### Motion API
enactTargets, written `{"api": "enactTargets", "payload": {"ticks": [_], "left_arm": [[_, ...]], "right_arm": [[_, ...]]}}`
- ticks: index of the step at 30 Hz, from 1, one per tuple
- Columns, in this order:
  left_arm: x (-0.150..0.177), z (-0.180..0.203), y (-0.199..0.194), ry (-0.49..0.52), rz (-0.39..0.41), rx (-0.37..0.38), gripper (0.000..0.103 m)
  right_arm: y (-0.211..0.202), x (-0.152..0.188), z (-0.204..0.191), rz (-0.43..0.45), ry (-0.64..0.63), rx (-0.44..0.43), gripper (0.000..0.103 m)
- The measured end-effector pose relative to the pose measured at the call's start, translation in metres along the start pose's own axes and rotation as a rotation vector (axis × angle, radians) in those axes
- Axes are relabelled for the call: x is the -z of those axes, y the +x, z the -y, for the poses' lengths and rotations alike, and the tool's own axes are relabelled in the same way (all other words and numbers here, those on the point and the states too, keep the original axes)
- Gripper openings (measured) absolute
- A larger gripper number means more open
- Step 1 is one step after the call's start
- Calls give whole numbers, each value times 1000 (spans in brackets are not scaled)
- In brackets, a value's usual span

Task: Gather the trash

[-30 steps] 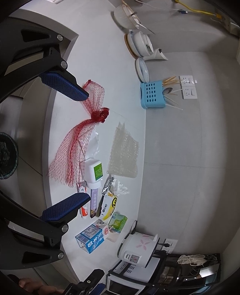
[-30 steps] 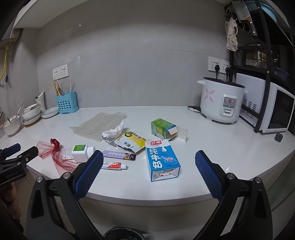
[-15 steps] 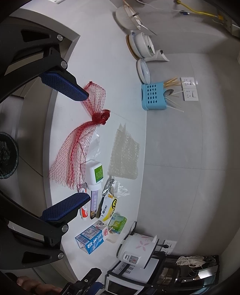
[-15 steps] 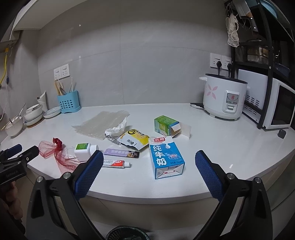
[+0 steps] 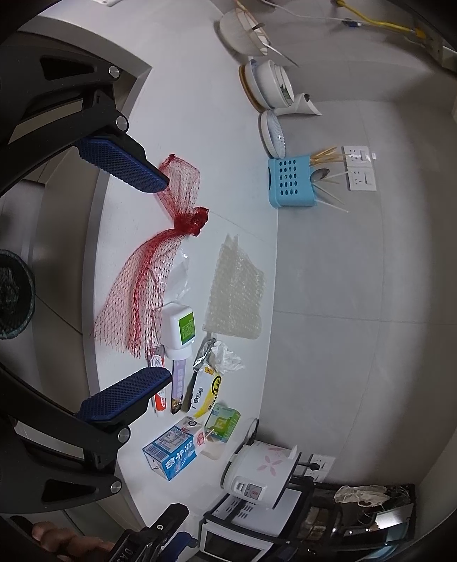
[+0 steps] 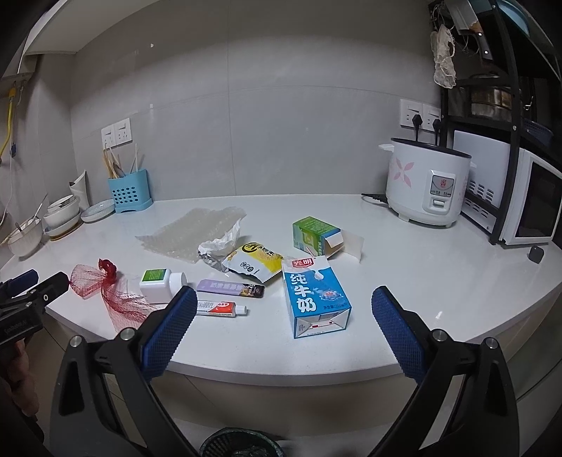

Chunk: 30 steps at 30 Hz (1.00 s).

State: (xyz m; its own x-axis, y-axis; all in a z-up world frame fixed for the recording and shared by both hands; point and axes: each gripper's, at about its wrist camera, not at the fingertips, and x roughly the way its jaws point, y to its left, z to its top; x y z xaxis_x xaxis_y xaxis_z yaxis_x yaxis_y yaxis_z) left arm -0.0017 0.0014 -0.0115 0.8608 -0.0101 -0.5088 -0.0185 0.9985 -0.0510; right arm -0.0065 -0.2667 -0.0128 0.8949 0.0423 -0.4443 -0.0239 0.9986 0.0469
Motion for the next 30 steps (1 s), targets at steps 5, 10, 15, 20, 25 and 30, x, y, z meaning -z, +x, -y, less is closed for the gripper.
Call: {"api": "enactTargets", "payload": {"ticks": [5,10,15,20,25,30], "left_arm": [[0,2,-4,13,9,3,97],[0,2,-4,20,10,4,97],[1,4,-3,19,4,1,97],[-1,0,1,11,-9,-5,97],[-17,-20,27,-29,-77,-29,97],[-26,-31,62,-37,-144,-66,97]], "right_arm": [[1,1,0,-5,5,-4,96],[1,2,-1,-9,5,-6,96],[1,2,0,-10,5,-6,96],[2,3,0,-16,1,-7,96],[16,-1,2,-48,-22,-2,96],[44,-5,6,-106,-32,-8,96]]}}
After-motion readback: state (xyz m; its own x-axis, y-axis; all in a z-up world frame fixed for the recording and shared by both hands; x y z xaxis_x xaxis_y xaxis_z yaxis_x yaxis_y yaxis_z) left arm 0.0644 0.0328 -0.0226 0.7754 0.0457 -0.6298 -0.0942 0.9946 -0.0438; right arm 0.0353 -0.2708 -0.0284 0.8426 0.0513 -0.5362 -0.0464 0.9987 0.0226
